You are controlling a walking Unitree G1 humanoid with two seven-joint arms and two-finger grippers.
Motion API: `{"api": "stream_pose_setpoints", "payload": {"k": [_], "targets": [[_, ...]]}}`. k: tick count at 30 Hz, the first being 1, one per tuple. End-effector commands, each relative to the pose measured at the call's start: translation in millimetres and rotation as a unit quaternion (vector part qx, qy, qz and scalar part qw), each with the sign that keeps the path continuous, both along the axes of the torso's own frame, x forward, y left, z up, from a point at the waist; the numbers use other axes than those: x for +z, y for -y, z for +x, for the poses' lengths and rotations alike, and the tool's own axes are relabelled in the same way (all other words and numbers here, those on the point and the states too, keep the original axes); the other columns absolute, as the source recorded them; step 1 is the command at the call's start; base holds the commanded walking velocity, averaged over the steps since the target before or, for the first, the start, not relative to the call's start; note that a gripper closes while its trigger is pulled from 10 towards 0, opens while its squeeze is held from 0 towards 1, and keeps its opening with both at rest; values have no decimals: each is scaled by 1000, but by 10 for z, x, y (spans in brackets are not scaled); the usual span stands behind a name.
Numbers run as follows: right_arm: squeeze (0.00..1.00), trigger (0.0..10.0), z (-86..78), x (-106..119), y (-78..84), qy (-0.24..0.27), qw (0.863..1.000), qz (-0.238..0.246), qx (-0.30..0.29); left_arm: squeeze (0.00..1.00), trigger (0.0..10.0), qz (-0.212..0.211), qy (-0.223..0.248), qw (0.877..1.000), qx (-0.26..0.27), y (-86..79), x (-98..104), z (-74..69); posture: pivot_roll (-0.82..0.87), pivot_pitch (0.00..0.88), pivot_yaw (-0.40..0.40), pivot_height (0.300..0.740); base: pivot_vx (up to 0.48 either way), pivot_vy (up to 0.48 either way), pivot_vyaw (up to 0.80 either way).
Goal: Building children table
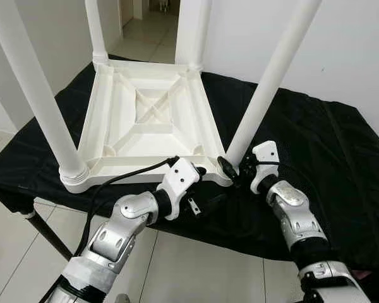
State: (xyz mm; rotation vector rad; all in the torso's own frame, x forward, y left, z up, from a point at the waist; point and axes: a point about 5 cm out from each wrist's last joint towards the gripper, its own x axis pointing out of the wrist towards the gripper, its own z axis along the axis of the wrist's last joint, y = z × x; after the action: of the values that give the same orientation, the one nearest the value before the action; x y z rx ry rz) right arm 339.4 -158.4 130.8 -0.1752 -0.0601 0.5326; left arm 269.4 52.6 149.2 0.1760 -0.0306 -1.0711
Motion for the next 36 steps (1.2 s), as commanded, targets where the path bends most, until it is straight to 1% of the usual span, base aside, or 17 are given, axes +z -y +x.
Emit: {"api": "stream_pose_setpoints", "payload": {"k": [1, 4, 6, 9, 10, 11, 14, 15, 20, 25, 26, 27, 28, 31, 32, 33, 36], "targets": [[0, 10000, 22, -43, -6, -10, 1000, -13, 21, 0, 10000, 2, -1, 1000, -1, 7, 3, 27, -17, 0, -81, 740, 0, 0, 0], [0, 10000, 67, -92, -102, -28, 998, -27, 53, 0, 10000, 3, 2, 1000, -1, -2, 15, 36, -14, 0, -77, 740, 0, 0, 0], [0, 10000, 67, -92, -102, -28, 998, -27, 53, 0, 10000, 3, 2, 1000, -1, -2, 15, 36, -14, 0, -77, 740, 0, 0, 0], [0, 10000, 115, -147, -241, -47, 994, -35, 89, 0, 10000, 5, 4, 1000, 0, -13, 22, 43, -7, 0, -75, 740, 0, 0, 0], [0, 4510, 120, -165, -280, -53, 993, -35, 98, 0, 10000, 6, 5, 1000, 0, -16, 23, 47, -4, 0, -77, 740, 0, 0, 0], [0, 549, 122, -183, -319, -56, 992, -40, 108, 0, 10000, 6, 5, 1000, 1, -17, 27, 49, -1, 0, -76, 740, 0, 0, 0], [0, 549, 122, -200, -352, -59, 991, -45, 115, 0, 10000, 6, 6, 1000, 1, -17, 31, 52, -1, 0, -76, 740, 0, 0, 0], [0, 0, 125, -209, -360, -63, 990, -44, 119, 0, 10000, 6, 6, 1000, 2, -20, 33, 52, 3, 0, -76, 740, 0, 0, 0], [0, 0, 131, -218, -354, -69, 989, -41, 124, 0, 10000, 7, 6, 1000, 3, -31, 34, 50, 9, 0, -79, 740, 0, 0, 0], [0, 0, 126, -227, -300, -74, 990, -20, 120, 0, 10000, 7, 6, 1000, 4, -34, 33, 46, 6, 0, -80, 740, 0, 0, 0], [0, 3765, 125, -230, -288, -73, 991, -13, 111, 0, 10000, 6, 6, 1000, 3, -32, 33, 45, 6, 0, -80, 740, 0, 0, 0], [0, 3765, 125, -230, -288, -73, 991, -13, 111, 0, 10000, 6, 6, 1000, 3, -32, 33, 45, 6, 0, -80, 740, 0, 0, 0], [0, 10000, 126, -235, -284, -74, 992, -6, 105, 0, 10000, 6, 5, 1000, 3, -30, 32, 43, 4, 0, -82, 740, 0, 0, 0], [0, 10000, 126, -244, -284, -76, 993, 4, 92, 0, 10000, 6, 5, 1000, 2, -28, 29, 39, 3, 0, -84, 740, 0, 0, 0], [0, 10000, 138, -260, -279, -78, 995, 4, 64, 0, 10000, 6, 4, 1000, 1, -24, 24, 34, 2, 0, -84, 740, 0, 0, 0], [0, 10000, 138, -260, -279, -78, 995, 4, 64, 0, 10000, 6, 4, 1000, 1, -24, 24, 34, 2, 0, -84, 740, 0, 0, 0], [0, 10000, 137, -307, -308, -83, 996, 23, -7, 0, 10000, 8, 3, 1000, -1, -19, 10, 19, 5, 0, -89, 740, 0, 0, 0]]}}
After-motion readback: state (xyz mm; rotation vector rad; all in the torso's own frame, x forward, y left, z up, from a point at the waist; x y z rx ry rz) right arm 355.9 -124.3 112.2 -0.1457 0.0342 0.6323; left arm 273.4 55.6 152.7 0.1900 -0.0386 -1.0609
